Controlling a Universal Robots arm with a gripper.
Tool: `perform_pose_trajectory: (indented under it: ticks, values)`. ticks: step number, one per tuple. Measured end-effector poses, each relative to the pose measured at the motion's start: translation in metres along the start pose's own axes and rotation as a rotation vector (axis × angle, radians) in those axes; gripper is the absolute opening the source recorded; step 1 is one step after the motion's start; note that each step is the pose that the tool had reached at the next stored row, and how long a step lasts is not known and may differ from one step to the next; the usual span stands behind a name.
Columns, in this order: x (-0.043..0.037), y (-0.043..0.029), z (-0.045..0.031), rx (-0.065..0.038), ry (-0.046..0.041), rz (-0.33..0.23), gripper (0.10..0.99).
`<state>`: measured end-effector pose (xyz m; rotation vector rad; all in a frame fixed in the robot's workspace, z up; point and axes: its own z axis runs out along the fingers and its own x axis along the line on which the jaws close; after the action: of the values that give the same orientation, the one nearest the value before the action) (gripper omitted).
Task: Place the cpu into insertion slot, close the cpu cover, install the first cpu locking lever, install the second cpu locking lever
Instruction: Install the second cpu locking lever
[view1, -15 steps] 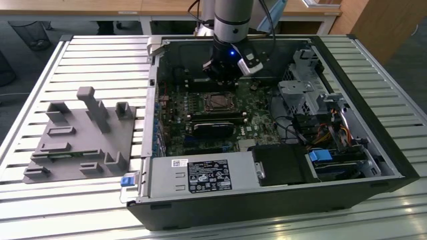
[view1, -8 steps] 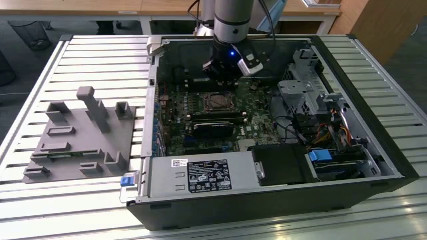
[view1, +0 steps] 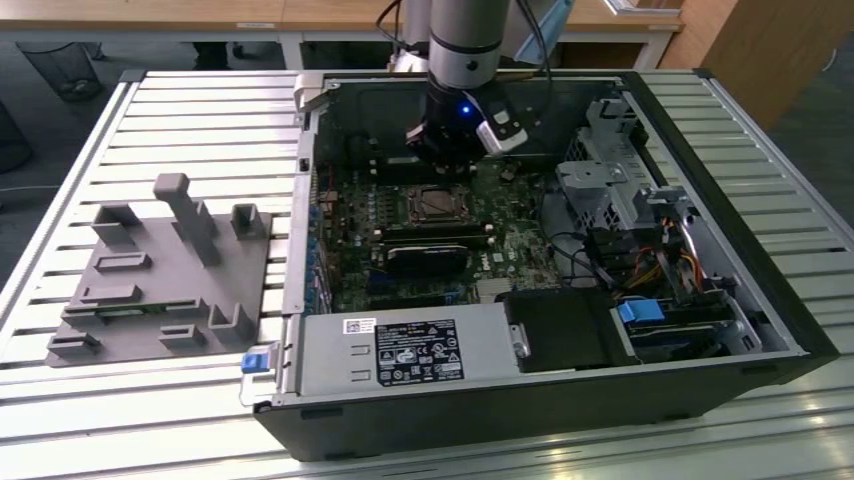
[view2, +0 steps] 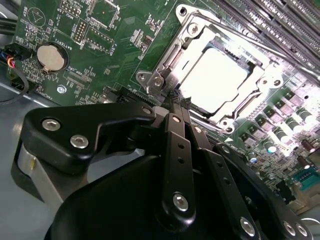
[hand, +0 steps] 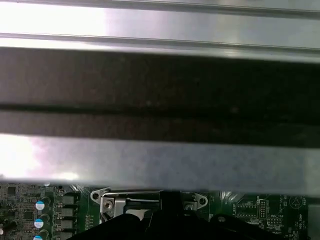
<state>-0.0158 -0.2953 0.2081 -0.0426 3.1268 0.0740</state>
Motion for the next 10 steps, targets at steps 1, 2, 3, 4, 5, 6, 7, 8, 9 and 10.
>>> perform_pose_trajectory:
  ticks: [1, 2, 3, 4, 5, 6, 7, 8, 9, 10]
  values:
    - [0.0, -0.0006, 0.0, 0.0, 0.0, 0.0, 0.122]
    - [0.0, -0.0011, -0.0001, 0.0, 0.0, 0.0, 0.122]
    - [0.0001, -0.0016, -0.0001, 0.0, 0.0, 0.0, 0.122]
    - [0.0001, -0.0022, -0.0001, 0.0, 0.0, 0.0, 0.122]
    - [0.0001, -0.0026, -0.0001, 0.0, 0.0, 0.0, 0.122]
    - [0.0001, -0.0033, -0.0001, 0.0, 0.0, 0.0, 0.122]
    - [0.0001, -0.0041, -0.0002, 0.0, 0.0, 0.0, 0.122]
    - [0.0001, -0.0046, -0.0002, 0.0, 0.0, 0.0, 0.122]
    - [0.0002, -0.0049, -0.0002, 0.0, 0.0, 0.0, 0.122]
    - [0.0002, -0.005, -0.0002, 0.0, -0.0001, 0.0, 0.122]
